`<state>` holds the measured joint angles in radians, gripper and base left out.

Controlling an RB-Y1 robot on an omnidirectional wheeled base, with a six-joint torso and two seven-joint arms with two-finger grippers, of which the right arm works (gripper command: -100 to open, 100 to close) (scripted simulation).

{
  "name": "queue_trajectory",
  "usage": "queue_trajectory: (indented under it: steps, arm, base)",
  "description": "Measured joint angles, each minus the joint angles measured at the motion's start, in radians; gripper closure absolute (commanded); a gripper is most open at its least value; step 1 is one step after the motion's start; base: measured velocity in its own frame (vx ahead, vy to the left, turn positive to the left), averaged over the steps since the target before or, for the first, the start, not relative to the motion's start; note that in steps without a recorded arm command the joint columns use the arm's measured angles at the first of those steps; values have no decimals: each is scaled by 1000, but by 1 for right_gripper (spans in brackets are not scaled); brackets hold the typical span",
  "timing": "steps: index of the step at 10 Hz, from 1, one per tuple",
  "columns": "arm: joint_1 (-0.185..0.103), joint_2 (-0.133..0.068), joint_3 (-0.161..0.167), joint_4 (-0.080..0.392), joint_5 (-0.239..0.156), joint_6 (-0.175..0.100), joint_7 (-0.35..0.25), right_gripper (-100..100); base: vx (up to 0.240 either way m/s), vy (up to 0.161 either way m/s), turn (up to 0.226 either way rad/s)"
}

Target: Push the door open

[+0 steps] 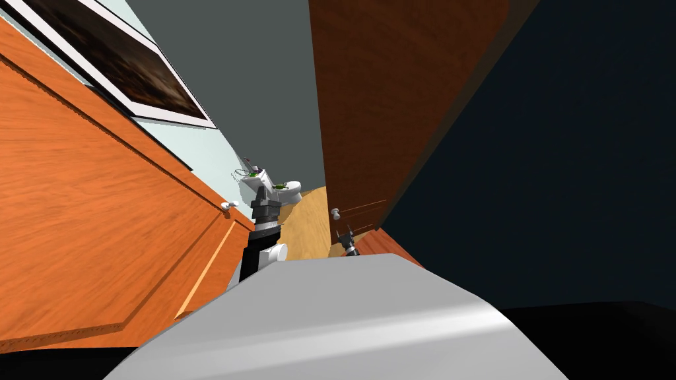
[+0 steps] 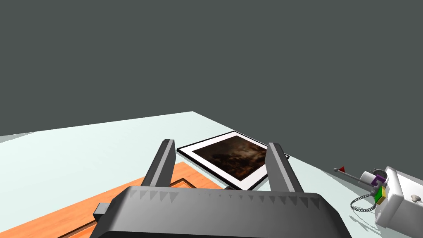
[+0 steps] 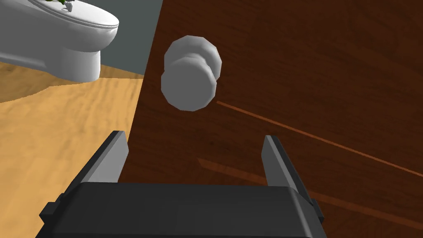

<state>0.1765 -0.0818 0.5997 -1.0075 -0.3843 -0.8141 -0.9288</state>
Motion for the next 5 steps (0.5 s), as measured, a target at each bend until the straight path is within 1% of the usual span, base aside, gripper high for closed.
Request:
queue_trajectory:
  steps: [2, 3, 5]
  arm:
    - [1, 1, 11, -1, -21, -2, -49, -100]
    - [1, -2, 17, -2, -38, -3, -78, -100]
    - [1, -6, 23, -7, -55, -3, -117, -100]
  base:
    - [-36, -26, 44]
    - [-32, -20, 16]
    - [-33, -16, 28]
